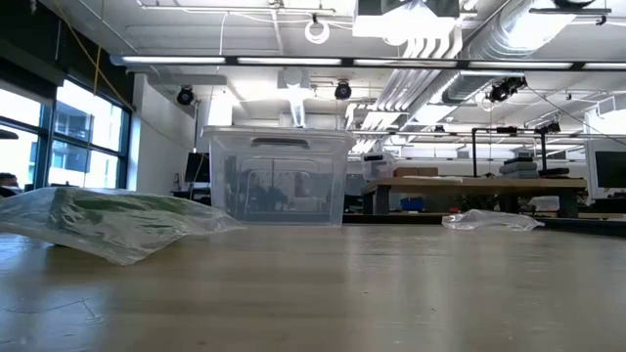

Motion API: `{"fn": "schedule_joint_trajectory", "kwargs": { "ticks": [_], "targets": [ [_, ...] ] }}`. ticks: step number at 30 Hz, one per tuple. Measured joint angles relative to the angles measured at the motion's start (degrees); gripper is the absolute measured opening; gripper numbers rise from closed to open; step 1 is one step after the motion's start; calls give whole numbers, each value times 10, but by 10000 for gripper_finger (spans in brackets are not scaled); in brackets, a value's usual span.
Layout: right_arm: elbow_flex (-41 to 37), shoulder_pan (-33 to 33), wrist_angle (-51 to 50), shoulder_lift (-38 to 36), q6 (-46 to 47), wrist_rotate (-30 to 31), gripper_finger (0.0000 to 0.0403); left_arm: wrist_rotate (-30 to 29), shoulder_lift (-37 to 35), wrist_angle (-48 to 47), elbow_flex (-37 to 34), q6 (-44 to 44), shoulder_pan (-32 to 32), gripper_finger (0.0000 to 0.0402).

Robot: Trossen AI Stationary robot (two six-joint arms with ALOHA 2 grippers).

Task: Roll bandage
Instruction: Roll the dark green bandage

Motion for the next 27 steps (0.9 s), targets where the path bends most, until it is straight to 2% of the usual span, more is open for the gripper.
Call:
{"fn": "schedule_joint_trajectory", "kwargs": {
  "ticks": [3, 6, 11, 15, 20, 27],
  "targets": [
    [0, -8, -44, -17, 10, -17, 30, 0, 0, -2, 0, 1, -3, 12],
    [0, -17, -47, -17, -15, -37, 71, -1, 0, -2, 0, 5, -3, 12],
    [0, -29, -53, -25, -31, -37, 137, -3, 0, -10, 0, 4, -1, 12],
    [0, -30, -69, -63, -27, -35, 177, -3, 0, -17, 0, 1, -1, 12],
    [0, -19, -91, -115, -22, -44, 214, -3, 0, -19, 0, 1, -1, 12],
    [0, -21, -106, -126, -27, -139, 242, -1, 0, -19, 0, 1, -1, 12]
  ]
}}
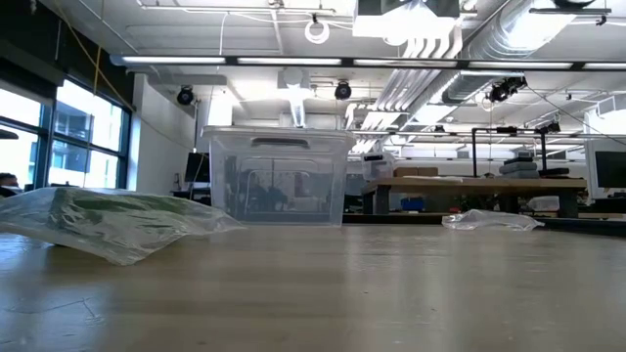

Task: Roll bandage
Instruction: Roll the dark green bandage

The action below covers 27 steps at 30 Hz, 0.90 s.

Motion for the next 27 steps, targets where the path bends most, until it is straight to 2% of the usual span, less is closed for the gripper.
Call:
{"fn": "schedule_joint_trajectory", "kwargs": {
  "ticks": [7, 11, 16, 18, 21, 24, 27],
  "targets": [
    [0, -22, 10, -1, -35, -32, 260, 1, 0, -4, 0, 0, 0, 12],
    [0, -45, 58, -13, -86, -84, 270, 2, 0, -13, 0, -1, 0, 12],
    [0, -58, 105, -23, -170, -63, 266, 2, 0, -27, 0, -11, 0, 12],
    [0, -57, 108, -24, -201, -33, 254, 2, 0, -28, 0, -16, 0, 12],
    [0, -50, 99, -30, -223, -24, 218, 2, 0, -32, 0, -20, -4, 12],
    [0, -36, 82, -31, -204, 3, 165, 2, 0, -33, 0, -21, -6, 12],
    [0, -7, 41, -29, -162, 67, 114, 0, 0, -37, 0, -21, -7, 12]
  ]
}}
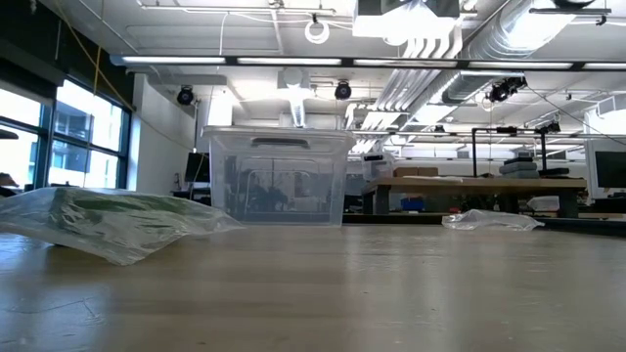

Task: Roll bandage
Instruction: Roll the dark green bandage

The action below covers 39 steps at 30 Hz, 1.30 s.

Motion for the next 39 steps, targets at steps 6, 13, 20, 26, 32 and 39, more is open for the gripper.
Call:
{"fn": "schedule_joint_trajectory", "kwargs": {
  "ticks": [6, 13, 20, 26, 32, 39],
  "targets": [
    [0, 106, -66, 1, 133, 91, 54, -33, 0, -12, 0, -21, 4, 12],
    [0, 179, -50, 42, 239, 54, 40, -16, 2, -45, 0, -97, 46, 12],
    [0, 238, -38, 67, 368, 28, 40, 46, 60, -48, -1, -243, 92, 12],
    [0, 295, -37, 66, 389, 110, 40, 81, 122, 63, 0, -369, 130, 12],
    [0, 288, -57, 75, 437, 198, 40, 82, 150, -43, 0, -410, 205, 12],
    [0, 207, -100, 135, 425, 68, 51, 100, 151, -227, 0, -432, 288, 12]
  ]
}}
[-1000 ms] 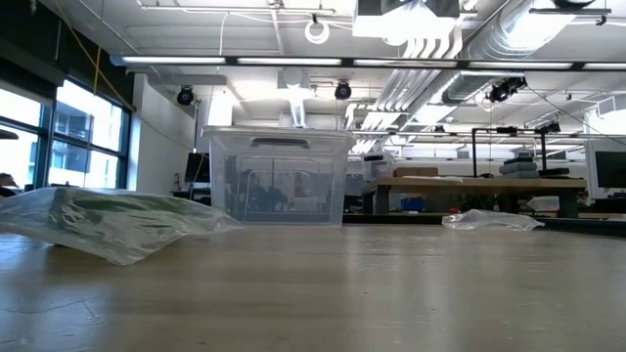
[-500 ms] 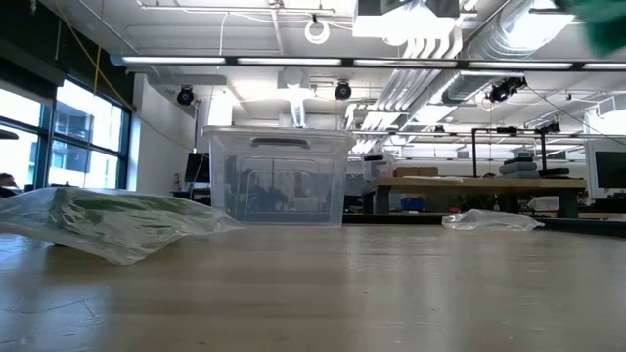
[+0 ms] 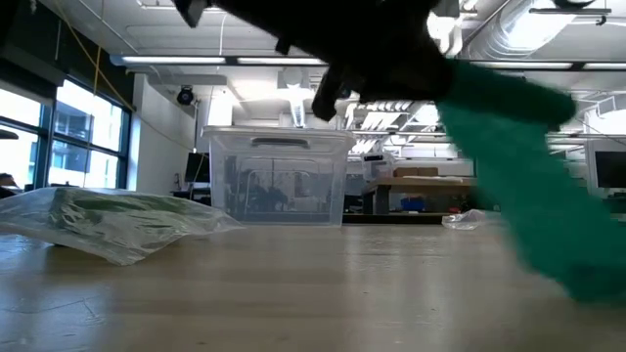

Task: Roll bandage
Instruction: Roll the dark green bandage

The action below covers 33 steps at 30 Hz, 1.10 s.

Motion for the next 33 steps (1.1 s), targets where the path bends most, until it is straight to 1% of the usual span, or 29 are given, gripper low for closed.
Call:
{"fn": "schedule_joint_trajectory", "kwargs": {
  "ticks": [4, 8, 9, 11, 12, 14, 18, 21, 24, 27, 30, 33],
  "targets": [
    [0, -48, -1, 43, -72, -60, 84, 22, 0, -47, 0, -12, 20, 12],
    [0, -91, -11, 75, -150, -110, 126, 21, 0, -84, 0, -13, 24, 12],
    [0, -99, -18, 79, -173, -113, 136, 20, 0, -90, 0, -13, 23, 12],
    [-8, -113, -25, 80, -203, -99, 153, 20, 0, -100, 0, -13, 23, 12],
    [-19, -120, -18, 75, -212, -86, 159, 20, 0, -105, 0, -13, 22, 12],
    [-58, -134, 19, 62, -220, -83, 166, 20, 0, -112, 0, -14, 20, 12],
    [-151, -161, 159, 46, -251, -136, 169, 19, 0, -112, 0, -14, 16, 12],
    [-189, -176, 229, 42, -259, -140, 169, 18, 0, -112, 0, -14, 14, 12],
    [-199, -183, 237, 42, -252, -111, 164, 18, 0, -113, 0, -17, 14, 12],
    [-199, -188, 236, 43, -283, -104, 156, 18, 0, -113, 0, -23, 14, 12],
    [-207, -201, 240, 43, -292, -106, 145, 18, 0, -113, 0, -24, 14, 12],
    [-219, -219, 246, 41, -279, -130, 122, 18, 0, -113, 0, -24, 14, 12]
  ]
}}
